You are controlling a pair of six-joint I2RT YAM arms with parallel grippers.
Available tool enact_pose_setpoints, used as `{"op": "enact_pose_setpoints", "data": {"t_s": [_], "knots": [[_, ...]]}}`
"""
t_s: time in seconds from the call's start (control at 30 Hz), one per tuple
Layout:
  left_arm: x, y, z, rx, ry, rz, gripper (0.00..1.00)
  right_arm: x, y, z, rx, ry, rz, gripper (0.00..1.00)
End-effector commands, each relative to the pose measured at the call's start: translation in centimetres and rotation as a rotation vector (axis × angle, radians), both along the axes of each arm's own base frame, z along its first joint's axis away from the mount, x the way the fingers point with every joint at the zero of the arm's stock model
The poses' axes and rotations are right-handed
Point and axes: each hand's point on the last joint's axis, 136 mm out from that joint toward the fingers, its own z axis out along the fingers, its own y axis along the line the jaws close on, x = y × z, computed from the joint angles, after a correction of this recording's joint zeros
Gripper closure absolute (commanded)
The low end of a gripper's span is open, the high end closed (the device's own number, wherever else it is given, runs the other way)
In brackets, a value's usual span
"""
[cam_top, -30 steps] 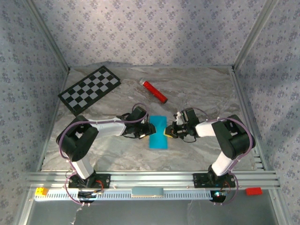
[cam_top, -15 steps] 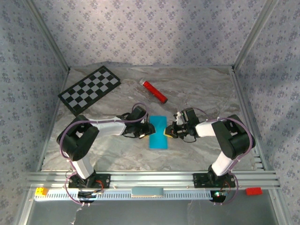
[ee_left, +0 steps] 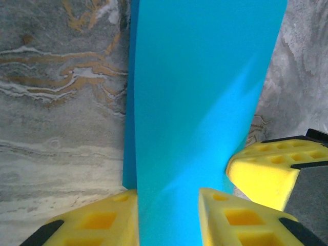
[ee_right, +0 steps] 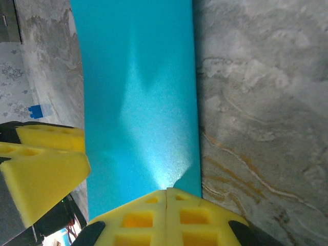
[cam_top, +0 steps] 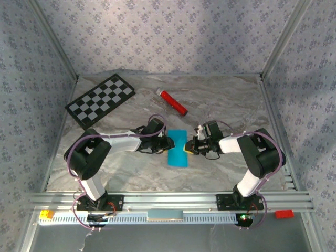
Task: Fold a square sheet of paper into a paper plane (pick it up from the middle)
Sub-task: Third fold the triangle at the center of the table.
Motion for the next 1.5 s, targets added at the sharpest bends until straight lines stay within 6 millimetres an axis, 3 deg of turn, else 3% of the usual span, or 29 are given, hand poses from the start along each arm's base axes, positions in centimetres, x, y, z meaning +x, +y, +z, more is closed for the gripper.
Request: {"op": "enact_pose_setpoints", "data": {"t_s": [0.0, 0.33, 0.63, 0.77, 1.0, 1.13, 1.47], "knots": [[-0.1, 0.3, -0.4, -0.005, 0.016, 0.008, 0.69, -1.8, -2.0, -3.4, -0.112, 0.109, -0.042, 0.99], [-0.2, 0.8, -0.1, -0.004, 0.018, 0.040, 0.92, -1.3, -1.5, -2.2, -0.079, 0.070, -0.028, 0.94], [-0.7, 2.1, 0.8, 0.013, 0.039, 0.100, 0.96, -0.3, -0.9, 3.1, -0.133, -0.134, 0.013, 0.58], [-1.0, 2.3, 1.5, 0.005, 0.041, 0.105, 0.96, -0.5, -0.9, 6.1, -0.205, -0.317, 0.055, 0.55], [-1.0, 2.6, 1.7, 0.000, 0.046, 0.120, 0.96, -3.3, 2.2, 9.1, -0.313, -0.774, 0.236, 0.57], [-1.0, 2.6, 1.7, -0.003, 0.049, 0.124, 0.96, -5.7, 4.3, 9.6, -0.387, -1.036, 0.357, 0.47], [-0.9, 2.6, 1.7, -0.005, 0.053, 0.128, 0.96, -8.3, 7.1, 8.4, -0.562, -1.236, 0.462, 0.46]]}}
